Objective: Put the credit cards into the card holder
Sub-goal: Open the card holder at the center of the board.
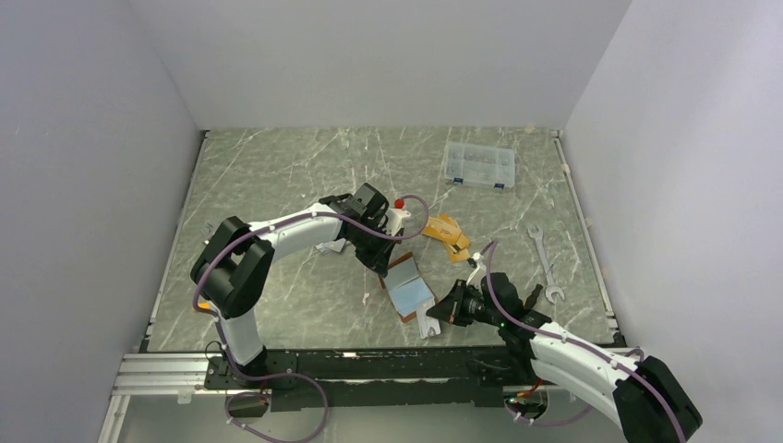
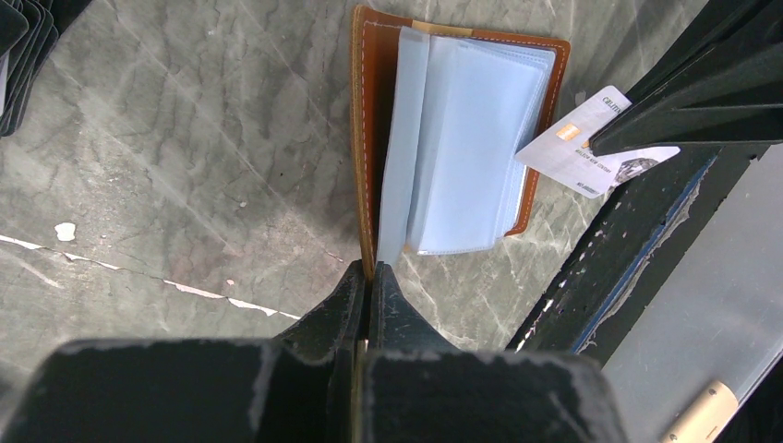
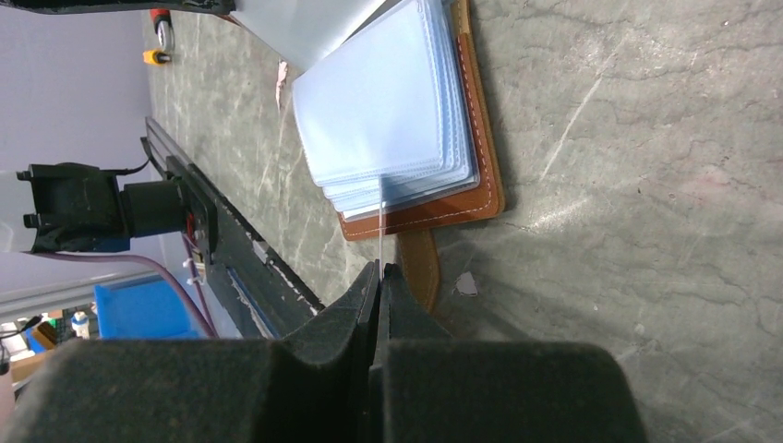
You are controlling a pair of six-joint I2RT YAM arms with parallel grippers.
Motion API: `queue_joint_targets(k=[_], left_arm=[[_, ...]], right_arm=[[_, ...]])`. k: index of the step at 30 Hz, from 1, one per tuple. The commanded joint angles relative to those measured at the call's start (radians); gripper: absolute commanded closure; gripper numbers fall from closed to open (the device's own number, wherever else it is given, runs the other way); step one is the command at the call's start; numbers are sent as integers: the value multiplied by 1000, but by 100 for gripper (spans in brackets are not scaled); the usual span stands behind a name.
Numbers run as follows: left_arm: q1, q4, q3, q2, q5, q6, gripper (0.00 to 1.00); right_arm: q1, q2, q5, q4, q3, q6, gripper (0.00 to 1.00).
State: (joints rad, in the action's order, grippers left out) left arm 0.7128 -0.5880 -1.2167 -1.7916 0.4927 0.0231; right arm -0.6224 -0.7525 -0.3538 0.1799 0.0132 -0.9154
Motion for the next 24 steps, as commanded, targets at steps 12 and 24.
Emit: queue_joint_targets(k=[12,24], left_arm=[[-2,14,4,15,26,2,100],[3,9,-1,12,35,1,100]], right_arm=[[2,-71,92,75,14,11,100],[1,-145,116,129,37,10,100]])
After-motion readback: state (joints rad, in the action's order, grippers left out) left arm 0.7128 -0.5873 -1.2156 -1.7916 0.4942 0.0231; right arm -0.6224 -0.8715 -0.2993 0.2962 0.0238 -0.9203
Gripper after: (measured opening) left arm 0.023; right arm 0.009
